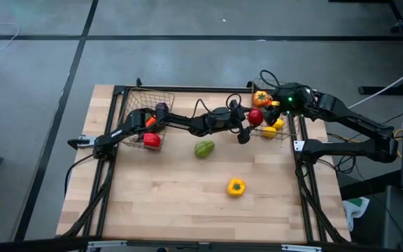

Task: Sort produce into baskets
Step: Put the red tomato into the right gold wire basket

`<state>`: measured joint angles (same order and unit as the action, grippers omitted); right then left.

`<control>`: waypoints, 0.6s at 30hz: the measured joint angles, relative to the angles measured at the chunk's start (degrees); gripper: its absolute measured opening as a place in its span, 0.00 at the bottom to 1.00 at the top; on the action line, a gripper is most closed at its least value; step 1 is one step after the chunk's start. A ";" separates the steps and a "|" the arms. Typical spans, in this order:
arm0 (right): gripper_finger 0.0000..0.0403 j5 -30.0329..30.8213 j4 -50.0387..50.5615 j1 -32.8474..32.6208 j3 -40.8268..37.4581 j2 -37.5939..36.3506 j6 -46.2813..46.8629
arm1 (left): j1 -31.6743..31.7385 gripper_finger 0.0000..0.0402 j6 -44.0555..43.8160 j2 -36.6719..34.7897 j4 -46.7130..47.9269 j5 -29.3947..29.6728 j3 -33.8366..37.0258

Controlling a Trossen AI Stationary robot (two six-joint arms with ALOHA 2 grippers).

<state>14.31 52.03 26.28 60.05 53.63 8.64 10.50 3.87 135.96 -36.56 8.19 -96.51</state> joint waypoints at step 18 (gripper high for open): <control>0.52 -0.44 0.01 0.00 0.00 0.00 -2.93 | -0.39 0.83 1.34 0.00 0.06 -0.09 0.00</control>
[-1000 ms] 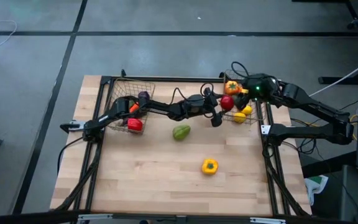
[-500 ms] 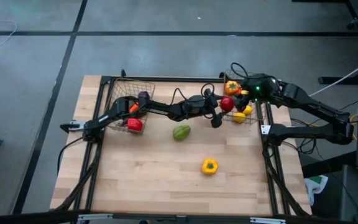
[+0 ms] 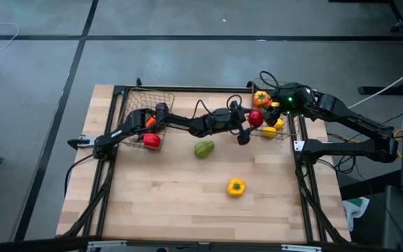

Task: Sort produce into baskets
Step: Put the red tomato into the right gold wire basket

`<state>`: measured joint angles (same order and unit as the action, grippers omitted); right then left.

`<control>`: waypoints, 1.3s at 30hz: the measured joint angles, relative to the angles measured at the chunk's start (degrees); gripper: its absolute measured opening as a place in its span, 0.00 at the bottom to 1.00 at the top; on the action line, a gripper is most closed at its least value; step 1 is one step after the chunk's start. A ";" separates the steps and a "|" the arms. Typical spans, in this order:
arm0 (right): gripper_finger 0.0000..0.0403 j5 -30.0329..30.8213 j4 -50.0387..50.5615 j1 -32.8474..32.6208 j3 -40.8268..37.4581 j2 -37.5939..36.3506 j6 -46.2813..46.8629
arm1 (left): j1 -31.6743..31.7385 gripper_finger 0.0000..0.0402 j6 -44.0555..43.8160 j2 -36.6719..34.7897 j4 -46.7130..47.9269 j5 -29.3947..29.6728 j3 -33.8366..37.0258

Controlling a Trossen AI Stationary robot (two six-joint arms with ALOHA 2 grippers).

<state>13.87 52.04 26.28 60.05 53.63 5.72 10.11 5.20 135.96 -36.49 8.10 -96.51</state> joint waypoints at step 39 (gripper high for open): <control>0.52 -0.02 0.00 0.00 0.00 0.02 -0.03 | 1.33 0.91 -3.41 -0.04 3.41 -7.80 0.02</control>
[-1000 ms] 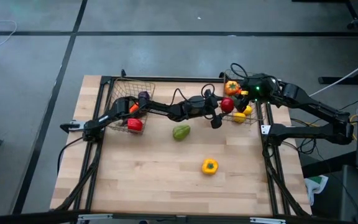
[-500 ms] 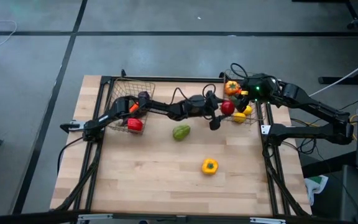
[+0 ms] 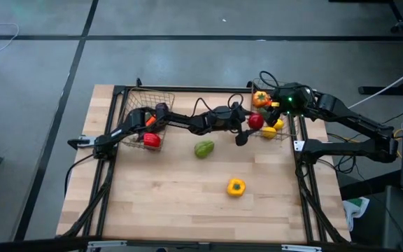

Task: Sort produce into baskets
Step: Put the red tomato into the right gold wire basket, then put the green chayote into the left gold wire basket

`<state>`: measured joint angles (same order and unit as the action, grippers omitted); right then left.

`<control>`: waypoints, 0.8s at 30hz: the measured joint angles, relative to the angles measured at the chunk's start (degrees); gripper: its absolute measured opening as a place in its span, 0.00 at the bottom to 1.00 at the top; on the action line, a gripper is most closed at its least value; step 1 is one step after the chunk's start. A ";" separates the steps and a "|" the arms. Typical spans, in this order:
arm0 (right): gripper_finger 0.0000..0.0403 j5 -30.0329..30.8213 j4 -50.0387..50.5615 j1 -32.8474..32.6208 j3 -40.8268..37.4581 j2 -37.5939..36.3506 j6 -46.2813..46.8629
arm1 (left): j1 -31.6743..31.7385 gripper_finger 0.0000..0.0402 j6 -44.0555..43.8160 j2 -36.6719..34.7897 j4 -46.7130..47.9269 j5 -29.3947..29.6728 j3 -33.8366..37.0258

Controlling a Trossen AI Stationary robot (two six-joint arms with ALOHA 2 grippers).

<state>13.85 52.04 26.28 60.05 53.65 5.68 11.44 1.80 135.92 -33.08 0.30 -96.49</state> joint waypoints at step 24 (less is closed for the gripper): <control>0.52 0.00 0.00 -0.01 0.00 0.00 -0.01 | 0.29 0.98 -0.34 0.00 -0.57 0.06 0.00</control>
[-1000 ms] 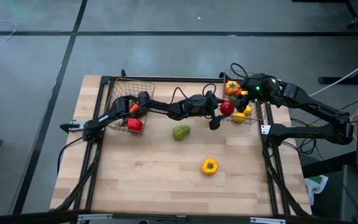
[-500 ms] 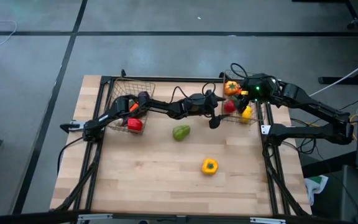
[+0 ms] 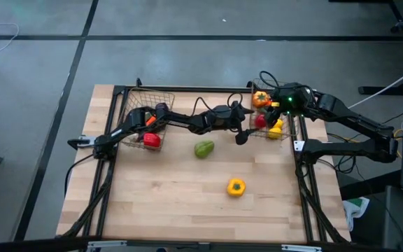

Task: Sort produce into baskets
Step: Put the green chayote into the left gold wire basket

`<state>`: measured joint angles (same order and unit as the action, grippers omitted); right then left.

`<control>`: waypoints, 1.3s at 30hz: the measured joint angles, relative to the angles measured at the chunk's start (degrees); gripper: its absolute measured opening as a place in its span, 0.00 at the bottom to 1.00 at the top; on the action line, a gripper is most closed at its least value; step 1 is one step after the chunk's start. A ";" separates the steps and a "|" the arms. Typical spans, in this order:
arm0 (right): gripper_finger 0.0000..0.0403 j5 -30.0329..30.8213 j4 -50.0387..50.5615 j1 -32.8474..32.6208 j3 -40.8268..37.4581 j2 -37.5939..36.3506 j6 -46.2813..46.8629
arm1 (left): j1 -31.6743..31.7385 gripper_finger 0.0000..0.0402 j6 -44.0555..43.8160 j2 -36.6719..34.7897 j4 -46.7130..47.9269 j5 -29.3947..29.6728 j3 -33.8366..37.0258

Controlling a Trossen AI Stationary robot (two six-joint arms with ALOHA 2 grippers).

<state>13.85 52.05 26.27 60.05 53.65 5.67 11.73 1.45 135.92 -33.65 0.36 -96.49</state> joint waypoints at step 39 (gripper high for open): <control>0.52 -0.02 -0.02 -0.01 0.00 0.00 0.02 | -6.60 0.98 -32.42 -26.12 76.71 7.74 0.02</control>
<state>13.82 52.03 26.26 60.05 53.65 5.69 5.13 -30.97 109.80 43.05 8.10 -96.47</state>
